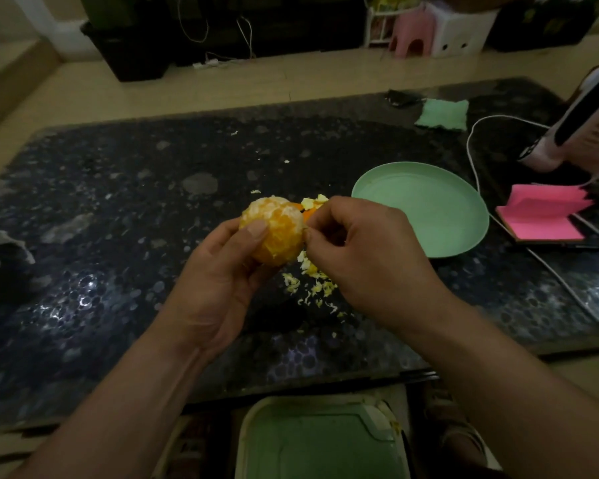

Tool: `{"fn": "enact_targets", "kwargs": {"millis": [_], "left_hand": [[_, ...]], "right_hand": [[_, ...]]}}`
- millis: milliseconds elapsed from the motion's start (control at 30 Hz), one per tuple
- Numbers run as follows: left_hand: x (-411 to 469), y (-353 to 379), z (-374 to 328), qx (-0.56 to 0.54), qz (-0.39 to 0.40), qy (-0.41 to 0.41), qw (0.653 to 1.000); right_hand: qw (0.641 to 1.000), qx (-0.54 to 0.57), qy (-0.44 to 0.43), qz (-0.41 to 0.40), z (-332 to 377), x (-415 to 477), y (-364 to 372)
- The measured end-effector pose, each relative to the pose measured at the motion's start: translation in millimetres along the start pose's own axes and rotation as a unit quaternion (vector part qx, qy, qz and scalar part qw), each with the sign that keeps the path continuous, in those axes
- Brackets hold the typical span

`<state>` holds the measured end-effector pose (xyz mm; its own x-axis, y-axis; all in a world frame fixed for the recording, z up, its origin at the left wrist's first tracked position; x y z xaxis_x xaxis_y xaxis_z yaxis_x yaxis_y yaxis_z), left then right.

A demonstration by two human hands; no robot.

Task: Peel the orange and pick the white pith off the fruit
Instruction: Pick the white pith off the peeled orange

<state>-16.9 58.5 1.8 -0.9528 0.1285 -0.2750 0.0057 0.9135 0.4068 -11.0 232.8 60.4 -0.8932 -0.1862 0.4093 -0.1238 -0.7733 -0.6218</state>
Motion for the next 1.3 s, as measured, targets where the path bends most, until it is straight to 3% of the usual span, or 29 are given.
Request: {"fn": "enact_targets", "kwargs": {"millis": [267, 600, 1067, 1300], "left_hand": [[-7, 14, 2, -0.077, 0.055, -0.034, 0.995], [-9, 11, -5, -0.089, 0.068, -0.037, 0.993], [-4, 4, -3, -0.027, 0.044, -0.02, 0.998], [-7, 11, 0, -0.036, 0.048, -0.026, 0.998]], "right_hand": [[0.997, 0.057, 0.003, -0.052, -2, 0, -9], [0.994, 0.105, 0.025, -0.008, -4, 1, -3], [0.999, 0.049, 0.016, 0.015, -5, 0, -3], [1.0, 0.004, -0.014, -0.016, -2, -1, -5]]}}
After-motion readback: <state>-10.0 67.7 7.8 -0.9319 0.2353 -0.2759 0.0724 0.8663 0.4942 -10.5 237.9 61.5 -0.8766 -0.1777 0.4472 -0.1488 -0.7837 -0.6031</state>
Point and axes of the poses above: each hand's wrist, its own x-axis towards the middle knuckle, its own y-axis out of the palm, z = x × y, the point moved 8 cm from there along x, towards the middle knuckle, and after that the axes turned 7 degrees about -y, right-handed, at the moved point
